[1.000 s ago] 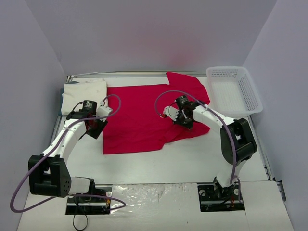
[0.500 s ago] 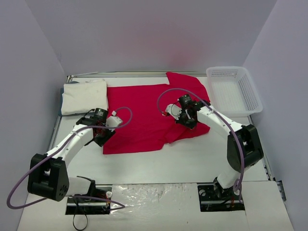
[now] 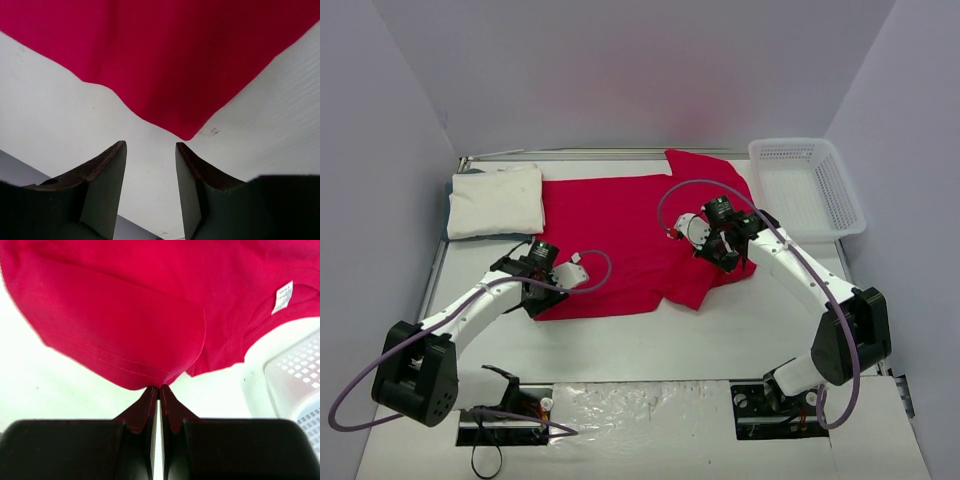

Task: Fold and stack the t-shirts
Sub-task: Grap the side of the flattened tshirt closest away from the robot with both arms

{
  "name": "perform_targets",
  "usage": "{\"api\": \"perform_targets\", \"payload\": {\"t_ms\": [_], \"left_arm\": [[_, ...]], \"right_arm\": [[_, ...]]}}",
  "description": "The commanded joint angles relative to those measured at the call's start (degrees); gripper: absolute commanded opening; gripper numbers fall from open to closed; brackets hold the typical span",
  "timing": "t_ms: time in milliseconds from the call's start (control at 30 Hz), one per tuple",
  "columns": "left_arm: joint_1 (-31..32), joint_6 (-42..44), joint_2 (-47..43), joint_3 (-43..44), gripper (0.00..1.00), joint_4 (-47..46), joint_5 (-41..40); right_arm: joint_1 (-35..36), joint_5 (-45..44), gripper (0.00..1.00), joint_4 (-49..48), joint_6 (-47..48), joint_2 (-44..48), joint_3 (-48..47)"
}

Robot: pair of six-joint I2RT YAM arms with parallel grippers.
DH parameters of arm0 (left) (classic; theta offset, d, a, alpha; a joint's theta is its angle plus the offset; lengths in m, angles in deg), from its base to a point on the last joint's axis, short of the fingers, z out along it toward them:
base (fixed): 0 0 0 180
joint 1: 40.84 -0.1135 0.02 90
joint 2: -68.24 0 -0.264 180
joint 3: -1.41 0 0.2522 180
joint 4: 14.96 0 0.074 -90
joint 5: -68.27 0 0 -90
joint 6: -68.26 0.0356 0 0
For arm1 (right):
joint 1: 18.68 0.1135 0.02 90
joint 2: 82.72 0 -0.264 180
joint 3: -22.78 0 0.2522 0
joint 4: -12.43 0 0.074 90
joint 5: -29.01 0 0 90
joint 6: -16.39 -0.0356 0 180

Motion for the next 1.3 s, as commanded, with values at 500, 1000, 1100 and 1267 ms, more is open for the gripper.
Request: {"api": "perform_targets", "payload": {"t_ms": [500, 1000, 1100, 1267], "left_arm": [[5.11, 5.55, 5.84, -4.26, 0.42, -2.75, 4.57], [5.2, 5.73, 9.62, -3.56, 0.03, -3.72, 1.67], [5.2, 5.81, 9.45, -3.29, 0.02, -3.55, 1.41], [5.03, 5.72, 7.34, -2.68, 0.02, -3.55, -1.83]], "right_arm": [[-1.12, -0.21, 0.0, 7.52, -5.35, 7.14, 4.38], [-2.0, 0.22, 0.0, 7.87, -5.44, 8.02, 8.07], [-2.0, 0.66, 0.0, 8.66, -5.61, 8.2, 9.04], [-2.0, 2.94, 0.0, 12.96, -5.44, 7.93, 10.36]]}}
